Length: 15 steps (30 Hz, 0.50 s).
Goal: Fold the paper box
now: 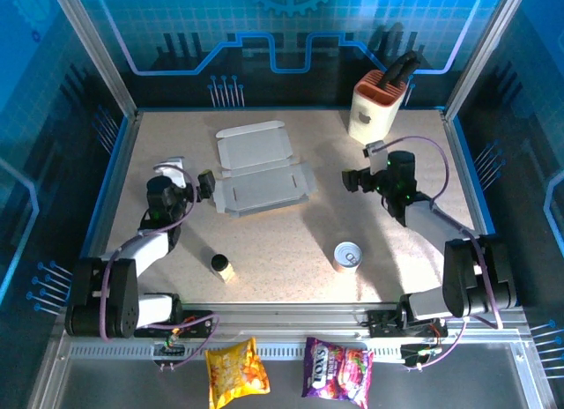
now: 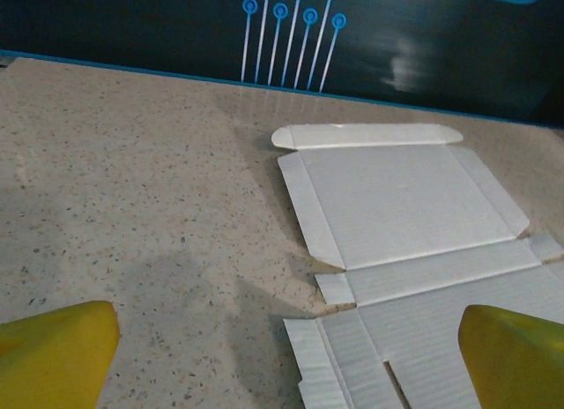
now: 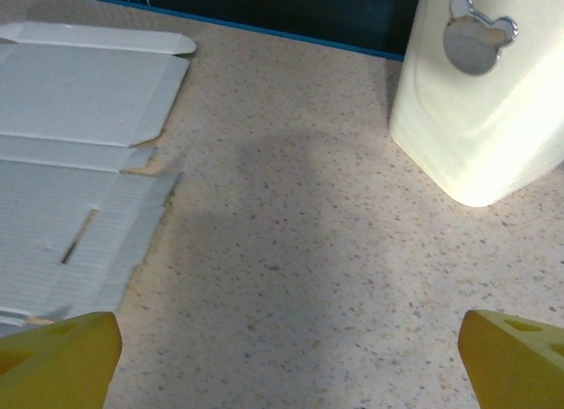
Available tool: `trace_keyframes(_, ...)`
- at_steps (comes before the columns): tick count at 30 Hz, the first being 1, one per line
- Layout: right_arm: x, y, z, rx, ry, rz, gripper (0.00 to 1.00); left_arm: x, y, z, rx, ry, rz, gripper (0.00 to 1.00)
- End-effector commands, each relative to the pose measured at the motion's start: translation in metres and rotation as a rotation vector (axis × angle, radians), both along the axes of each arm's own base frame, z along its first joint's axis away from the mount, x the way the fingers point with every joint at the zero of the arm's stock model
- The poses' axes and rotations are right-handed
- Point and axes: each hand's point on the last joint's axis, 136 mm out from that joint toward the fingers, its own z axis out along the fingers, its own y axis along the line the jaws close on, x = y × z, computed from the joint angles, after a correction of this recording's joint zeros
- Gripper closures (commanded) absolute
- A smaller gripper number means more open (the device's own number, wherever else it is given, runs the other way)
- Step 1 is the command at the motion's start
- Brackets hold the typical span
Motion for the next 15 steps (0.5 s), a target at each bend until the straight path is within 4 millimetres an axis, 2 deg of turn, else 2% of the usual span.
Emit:
trace_keyframes(1, -0.015, 0.02, -0.01, 0.071, 0.196, 0.004, 0.01, -0.004, -0.001, 0.005, -0.101, 0.097, 0.058, 0.0)
trace_keyframes(5, -0.017, 0.055, -0.007, 0.058, 0.268, 0.043, 0.0, -0.007, -0.019, 0.002, -0.232, 0.236, 0.025, 0.01)
trace_keyframes(8, -0.021, 0.084, -0.008, 0.05, 0.321, 0.07, 0.0, -0.011, -0.043, -0.005, -0.319, 0.366, -0.054, 0.04)
trace_keyframes(12, -0.025, 0.123, -0.015, 0.057, 0.43, 0.126, 0.03, -0.023, -0.074, -0.021, -0.359, 0.503, -0.152, 0.05)
trace_keyframes(15, -0.03, 0.154, -0.019, 0.063, 0.484, 0.197, 0.05, -0.032, -0.09, -0.028, -0.378, 0.565, -0.205, 0.05)
